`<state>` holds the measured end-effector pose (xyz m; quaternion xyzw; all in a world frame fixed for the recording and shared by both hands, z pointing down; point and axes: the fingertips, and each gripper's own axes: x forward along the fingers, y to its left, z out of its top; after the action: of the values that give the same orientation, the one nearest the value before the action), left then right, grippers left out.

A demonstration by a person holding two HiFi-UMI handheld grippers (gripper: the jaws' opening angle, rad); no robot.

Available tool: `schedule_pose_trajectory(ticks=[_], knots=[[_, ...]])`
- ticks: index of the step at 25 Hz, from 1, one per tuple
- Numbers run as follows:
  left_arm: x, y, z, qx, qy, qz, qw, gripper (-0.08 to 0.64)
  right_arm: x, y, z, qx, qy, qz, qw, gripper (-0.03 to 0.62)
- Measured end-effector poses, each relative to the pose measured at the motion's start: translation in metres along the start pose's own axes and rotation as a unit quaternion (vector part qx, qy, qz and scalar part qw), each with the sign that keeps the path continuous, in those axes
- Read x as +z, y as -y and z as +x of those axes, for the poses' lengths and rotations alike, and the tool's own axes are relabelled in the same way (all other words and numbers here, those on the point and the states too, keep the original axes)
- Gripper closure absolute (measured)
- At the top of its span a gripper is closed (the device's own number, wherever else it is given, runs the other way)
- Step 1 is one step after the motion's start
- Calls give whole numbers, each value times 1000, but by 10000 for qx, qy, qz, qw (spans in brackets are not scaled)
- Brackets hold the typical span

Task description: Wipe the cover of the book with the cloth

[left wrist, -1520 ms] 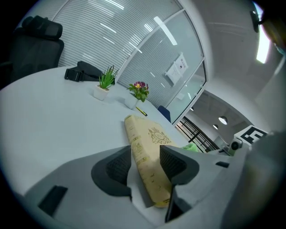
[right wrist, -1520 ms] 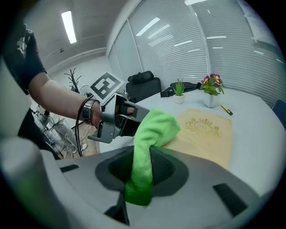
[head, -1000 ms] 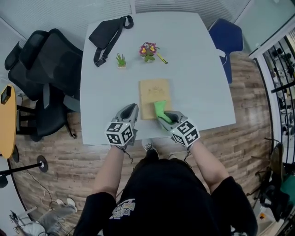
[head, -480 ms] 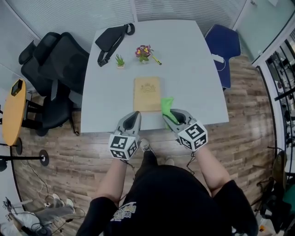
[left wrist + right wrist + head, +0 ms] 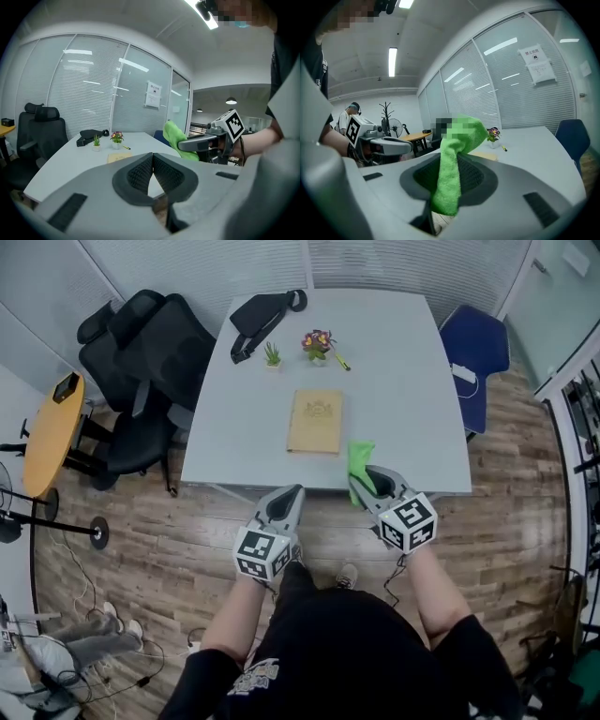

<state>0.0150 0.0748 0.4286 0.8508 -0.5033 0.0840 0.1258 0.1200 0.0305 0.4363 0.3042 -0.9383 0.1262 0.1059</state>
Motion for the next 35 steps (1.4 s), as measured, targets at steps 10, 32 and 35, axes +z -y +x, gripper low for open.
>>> schedule_pose_trajectory(ticks=[10, 32, 35], knots=[[-1, -14, -13, -432, 30, 15, 9991, 554, -2, -24, 7, -433, 98, 230, 9987, 495], [4, -50, -56, -1213, 220, -26, 9924, 554, 3, -76, 9, -1422, 287, 391, 9886, 495], [8, -49, -59, -1212, 280, 0, 9922, 554, 7, -78, 5, -1444, 315, 348, 9884, 497]])
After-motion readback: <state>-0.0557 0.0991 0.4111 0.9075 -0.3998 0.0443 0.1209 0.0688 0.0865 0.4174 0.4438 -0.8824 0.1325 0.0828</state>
